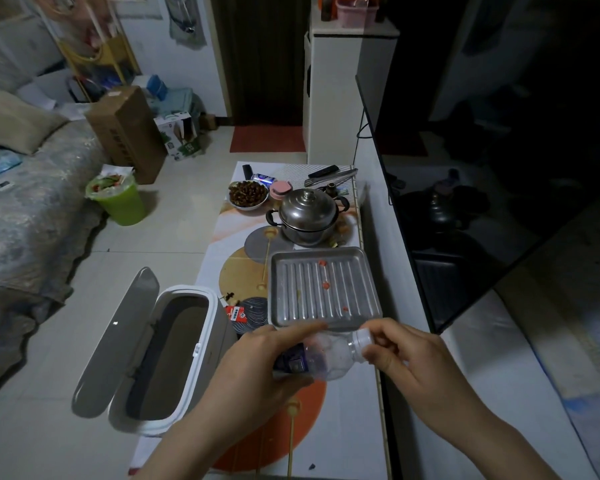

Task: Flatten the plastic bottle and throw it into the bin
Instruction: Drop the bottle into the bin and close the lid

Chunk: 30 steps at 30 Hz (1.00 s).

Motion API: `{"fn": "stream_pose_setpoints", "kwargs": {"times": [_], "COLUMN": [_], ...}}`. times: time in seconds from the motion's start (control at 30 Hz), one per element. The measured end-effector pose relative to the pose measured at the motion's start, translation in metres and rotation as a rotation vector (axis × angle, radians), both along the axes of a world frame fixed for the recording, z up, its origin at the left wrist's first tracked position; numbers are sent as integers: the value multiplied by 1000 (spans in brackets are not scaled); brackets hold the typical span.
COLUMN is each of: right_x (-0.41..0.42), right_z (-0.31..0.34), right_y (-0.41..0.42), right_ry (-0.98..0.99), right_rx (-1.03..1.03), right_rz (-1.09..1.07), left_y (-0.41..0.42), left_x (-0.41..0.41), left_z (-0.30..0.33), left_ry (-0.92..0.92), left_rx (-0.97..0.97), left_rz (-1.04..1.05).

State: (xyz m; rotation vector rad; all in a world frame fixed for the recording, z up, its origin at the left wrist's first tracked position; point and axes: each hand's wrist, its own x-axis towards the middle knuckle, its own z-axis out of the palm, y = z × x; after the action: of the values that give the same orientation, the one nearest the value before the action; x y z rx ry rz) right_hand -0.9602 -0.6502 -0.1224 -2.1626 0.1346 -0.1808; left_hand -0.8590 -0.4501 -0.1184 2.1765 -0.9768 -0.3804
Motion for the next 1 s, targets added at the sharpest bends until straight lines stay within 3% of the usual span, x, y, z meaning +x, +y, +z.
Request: {"fn": "stream_pose_setpoints", "kwargs": {"times": [0.13,0.27,0.57,0.83,1.0], "right_x": [-2,-4,-5,-9,6], "right_z": [-2,4,-16,-29,-21], "right_y": [-6,-9,8,19,20], "right_ry": [99,23,-7,68,68], "right_rx": [55,31,9,145,149], "right_rz": [85,132,-32,-22,-2], "left_y": [2,1,3,19,63], "left_x": [6,7,-4,-6,-6], "left_z": [-6,-10,-23,-48,-65], "left_ry": [196,253,61,177,192], "left_rx": [-46,-80,-24,-2,13], "left_rz": [-39,-45,51,54,278]}}
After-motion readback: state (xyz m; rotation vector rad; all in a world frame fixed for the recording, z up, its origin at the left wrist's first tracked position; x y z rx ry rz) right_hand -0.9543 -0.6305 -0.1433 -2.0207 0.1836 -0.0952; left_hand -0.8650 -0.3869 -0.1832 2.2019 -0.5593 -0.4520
